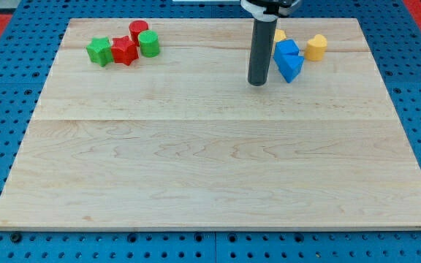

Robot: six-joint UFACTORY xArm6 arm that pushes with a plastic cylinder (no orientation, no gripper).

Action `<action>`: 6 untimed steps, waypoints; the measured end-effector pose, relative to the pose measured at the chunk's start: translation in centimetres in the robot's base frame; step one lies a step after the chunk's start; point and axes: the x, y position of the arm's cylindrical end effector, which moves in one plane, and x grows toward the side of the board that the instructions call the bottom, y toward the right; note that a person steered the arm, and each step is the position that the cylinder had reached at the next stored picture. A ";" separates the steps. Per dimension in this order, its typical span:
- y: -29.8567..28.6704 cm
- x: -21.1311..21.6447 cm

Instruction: Place your arm parallel to blue triangle

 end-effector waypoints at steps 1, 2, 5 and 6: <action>0.0 0.0; -0.2 -0.5; -4.0 -5.2; -4.0 -5.5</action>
